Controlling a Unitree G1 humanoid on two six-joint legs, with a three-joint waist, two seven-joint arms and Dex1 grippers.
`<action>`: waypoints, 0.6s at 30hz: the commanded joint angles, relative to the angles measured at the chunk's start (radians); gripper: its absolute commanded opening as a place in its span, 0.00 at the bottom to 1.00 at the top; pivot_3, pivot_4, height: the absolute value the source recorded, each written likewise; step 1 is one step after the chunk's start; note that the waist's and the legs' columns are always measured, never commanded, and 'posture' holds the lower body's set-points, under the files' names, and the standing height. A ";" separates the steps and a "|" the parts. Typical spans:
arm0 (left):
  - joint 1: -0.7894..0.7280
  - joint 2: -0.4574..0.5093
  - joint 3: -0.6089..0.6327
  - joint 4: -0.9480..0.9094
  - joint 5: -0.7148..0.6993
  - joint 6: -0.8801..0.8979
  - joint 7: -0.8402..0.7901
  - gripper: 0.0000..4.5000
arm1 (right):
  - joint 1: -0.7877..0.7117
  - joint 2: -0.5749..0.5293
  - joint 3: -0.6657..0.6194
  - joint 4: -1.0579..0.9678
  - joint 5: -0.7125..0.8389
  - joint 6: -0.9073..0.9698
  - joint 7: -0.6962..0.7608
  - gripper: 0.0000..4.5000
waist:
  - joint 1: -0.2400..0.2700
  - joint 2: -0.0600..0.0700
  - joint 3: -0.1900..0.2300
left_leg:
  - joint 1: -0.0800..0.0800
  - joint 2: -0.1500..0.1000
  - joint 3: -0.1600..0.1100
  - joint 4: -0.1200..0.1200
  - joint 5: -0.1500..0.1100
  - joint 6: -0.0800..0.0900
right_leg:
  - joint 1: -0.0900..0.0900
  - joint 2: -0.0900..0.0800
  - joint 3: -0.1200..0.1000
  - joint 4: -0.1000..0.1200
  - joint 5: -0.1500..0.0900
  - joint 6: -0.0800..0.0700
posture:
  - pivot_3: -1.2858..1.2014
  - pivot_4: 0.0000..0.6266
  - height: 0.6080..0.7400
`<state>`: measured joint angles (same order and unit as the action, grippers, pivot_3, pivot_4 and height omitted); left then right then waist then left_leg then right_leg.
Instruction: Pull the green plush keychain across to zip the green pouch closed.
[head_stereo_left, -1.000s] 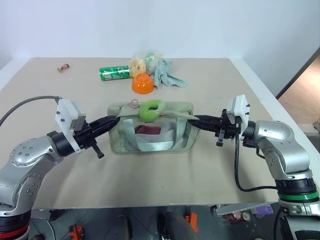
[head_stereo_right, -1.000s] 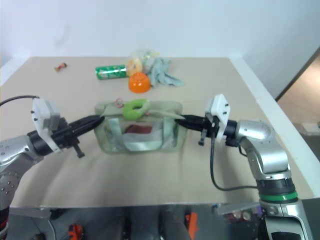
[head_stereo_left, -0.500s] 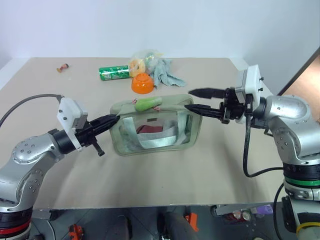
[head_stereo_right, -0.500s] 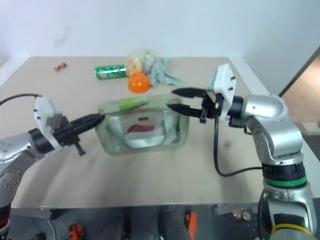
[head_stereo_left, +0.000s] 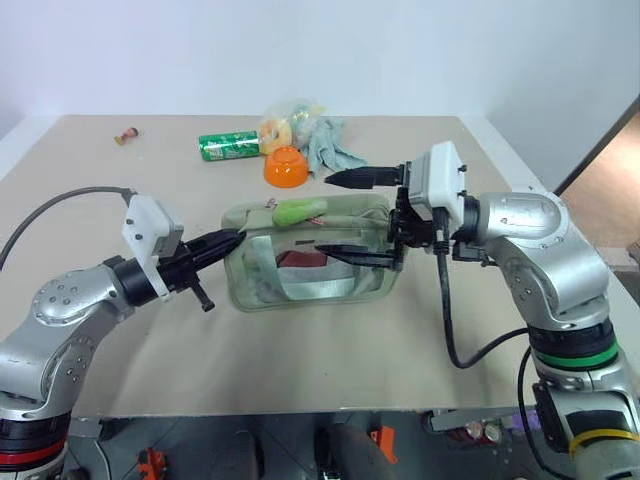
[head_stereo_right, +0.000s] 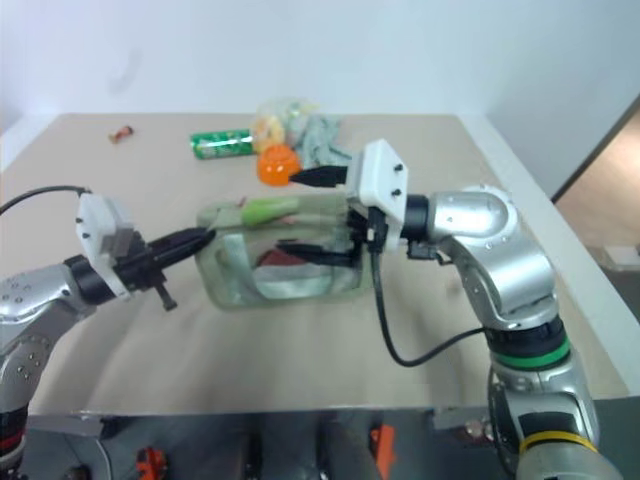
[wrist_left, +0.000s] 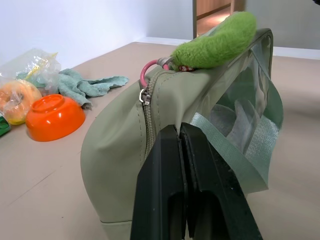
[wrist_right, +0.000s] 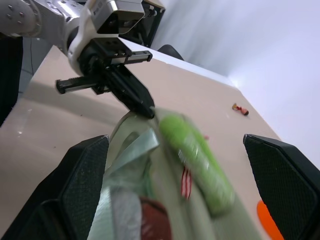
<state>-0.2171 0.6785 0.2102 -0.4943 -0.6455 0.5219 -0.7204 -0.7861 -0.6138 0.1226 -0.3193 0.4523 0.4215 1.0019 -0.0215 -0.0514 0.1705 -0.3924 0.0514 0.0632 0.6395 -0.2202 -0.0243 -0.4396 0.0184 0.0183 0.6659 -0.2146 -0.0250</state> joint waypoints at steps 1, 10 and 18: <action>-0.004 -0.008 -0.010 -0.028 0.000 -0.007 0.009 0.00 | -0.064 0.039 0.014 0.043 -0.038 -0.022 -0.027 0.99 | 0.000 0.000 0.000 | 0.000 0.000 0.000 0.000 0.000 0.000 | 0.000 0.000 0.001 0.000 0.000 0.000 | 0.52 0.24 1.00; -0.003 -0.022 -0.020 -0.040 0.002 -0.008 0.026 0.00 | -0.095 0.106 0.074 0.161 -0.118 -0.097 -0.005 0.99 | 0.000 0.000 0.000 | -0.001 -0.002 0.000 0.000 0.000 0.000 | 0.000 -0.002 0.001 0.000 0.000 0.000 | 0.52 0.24 1.00; 0.003 -0.026 -0.022 -0.046 0.010 -0.009 0.037 0.00 | -0.101 0.137 0.083 0.192 -0.134 -0.105 0.017 0.81 | 0.000 0.000 0.000 | -0.001 -0.001 0.000 0.000 0.000 0.000 | 0.000 -0.002 0.000 0.000 0.000 0.000 | 0.52 0.24 1.00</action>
<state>-0.2141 0.6514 0.1935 -0.5137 -0.6364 0.5207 -0.6839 -0.8576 -0.4802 0.2219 -0.1142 0.3164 0.3302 1.0161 -0.0211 -0.0516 0.1704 -0.3932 0.0502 0.0629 0.6395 -0.2201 -0.0242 -0.4398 0.0167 0.0184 0.6657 -0.2145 -0.0247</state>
